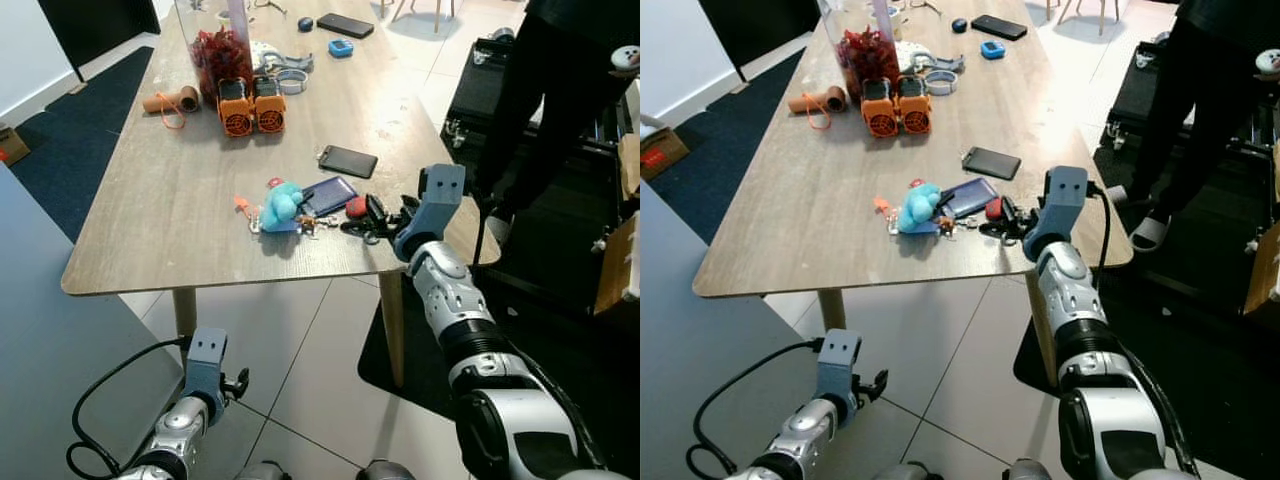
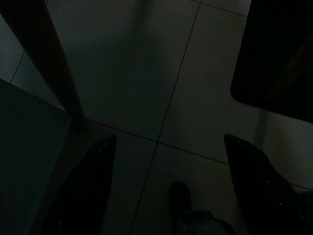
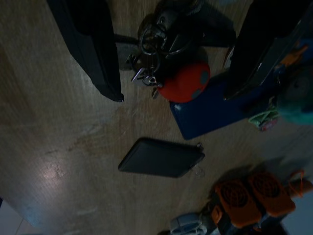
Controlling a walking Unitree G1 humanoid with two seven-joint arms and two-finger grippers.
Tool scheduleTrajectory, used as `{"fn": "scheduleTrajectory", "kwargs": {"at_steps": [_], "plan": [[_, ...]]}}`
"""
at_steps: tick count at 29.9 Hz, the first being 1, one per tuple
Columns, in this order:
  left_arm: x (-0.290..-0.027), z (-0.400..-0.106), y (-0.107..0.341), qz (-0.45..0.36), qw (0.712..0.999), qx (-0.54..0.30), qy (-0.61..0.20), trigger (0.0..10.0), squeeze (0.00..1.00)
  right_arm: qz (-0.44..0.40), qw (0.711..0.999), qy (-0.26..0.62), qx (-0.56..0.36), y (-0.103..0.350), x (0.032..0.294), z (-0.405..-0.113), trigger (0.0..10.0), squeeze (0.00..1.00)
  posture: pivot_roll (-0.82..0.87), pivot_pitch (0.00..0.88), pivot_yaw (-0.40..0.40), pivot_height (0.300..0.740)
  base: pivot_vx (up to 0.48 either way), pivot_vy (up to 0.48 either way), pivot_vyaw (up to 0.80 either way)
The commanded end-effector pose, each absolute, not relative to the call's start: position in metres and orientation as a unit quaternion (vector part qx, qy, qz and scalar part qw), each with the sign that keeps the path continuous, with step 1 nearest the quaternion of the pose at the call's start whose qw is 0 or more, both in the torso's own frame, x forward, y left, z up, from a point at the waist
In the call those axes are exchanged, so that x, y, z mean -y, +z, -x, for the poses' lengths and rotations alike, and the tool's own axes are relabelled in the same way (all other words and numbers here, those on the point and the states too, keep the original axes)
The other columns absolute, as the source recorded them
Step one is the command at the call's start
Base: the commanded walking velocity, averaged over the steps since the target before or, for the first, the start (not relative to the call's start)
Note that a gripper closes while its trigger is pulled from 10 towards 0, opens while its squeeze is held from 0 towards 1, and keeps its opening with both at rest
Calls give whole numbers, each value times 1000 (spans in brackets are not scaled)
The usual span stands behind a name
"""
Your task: Hang keys on a hook
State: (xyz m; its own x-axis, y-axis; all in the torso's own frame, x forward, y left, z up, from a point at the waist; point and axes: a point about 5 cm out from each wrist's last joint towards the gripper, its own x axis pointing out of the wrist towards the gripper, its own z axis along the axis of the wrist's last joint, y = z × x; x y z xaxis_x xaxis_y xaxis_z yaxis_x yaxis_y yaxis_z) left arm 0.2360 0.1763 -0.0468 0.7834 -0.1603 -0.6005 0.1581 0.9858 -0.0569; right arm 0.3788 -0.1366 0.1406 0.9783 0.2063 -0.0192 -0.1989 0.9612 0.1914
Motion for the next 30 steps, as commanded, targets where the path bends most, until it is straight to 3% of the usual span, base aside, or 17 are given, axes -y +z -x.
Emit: {"fn": "scheduleTrajectory", "kwargs": {"at_steps": [1, 13, 14, 15, 16, 17, 18, 19, 30], "plan": [[-184, -232, -48, -8, 943, -324, -80, 10000, 0, -83, 988, 122, -43, 133, 131, -378, 10000, 0, 30, 106, 5, 740, 0, 0, 0], [-184, -232, -48, -7, 943, -324, -80, 10000, 0, -79, 983, 142, -87, 110, 125, -368, 10000, 0, 28, 107, 7, 740, 0, 0, 0], [-184, -232, -48, -7, 943, -324, -80, 10000, 0, -78, 983, 142, -89, 109, 125, -367, 9294, 0, 28, 107, 7, 740, 0, 0, 0], [-184, -232, -48, -7, 943, -324, -80, 10000, 0, -78, 983, 142, -89, 109, 125, -367, 9294, 0, 28, 107, 7, 740, 0, 0, 0], [-184, -232, -48, -7, 943, -324, -81, 10000, 0, -79, 983, 142, -90, 108, 125, -367, 5137, 0, 28, 108, 7, 740, 0, 0, 0], [-184, -232, -48, -7, 943, -324, -81, 10000, 0, -79, 982, 143, -92, 106, 125, -366, 1608, 0, 28, 108, 7, 740, 0, 0, 0], [-184, -232, -48, -7, 943, -324, -81, 10000, 0, -79, 982, 143, -92, 106, 125, -366, 1608, 0, 28, 108, 7, 740, 0, 0, 0], [-184, -232, -48, -8, 943, -324, -81, 10000, 0, -80, 982, 144, -94, 105, 126, -365, 0, 0, 28, 108, 7, 740, 0, 0, 0], [-184, -232, -48, -7, 943, -323, -80, 10000, 0, -84, 980, 148, -100, 99, 126, -360, 0, 0, 29, 108, 7, 740, 0, 0, 0]]}}
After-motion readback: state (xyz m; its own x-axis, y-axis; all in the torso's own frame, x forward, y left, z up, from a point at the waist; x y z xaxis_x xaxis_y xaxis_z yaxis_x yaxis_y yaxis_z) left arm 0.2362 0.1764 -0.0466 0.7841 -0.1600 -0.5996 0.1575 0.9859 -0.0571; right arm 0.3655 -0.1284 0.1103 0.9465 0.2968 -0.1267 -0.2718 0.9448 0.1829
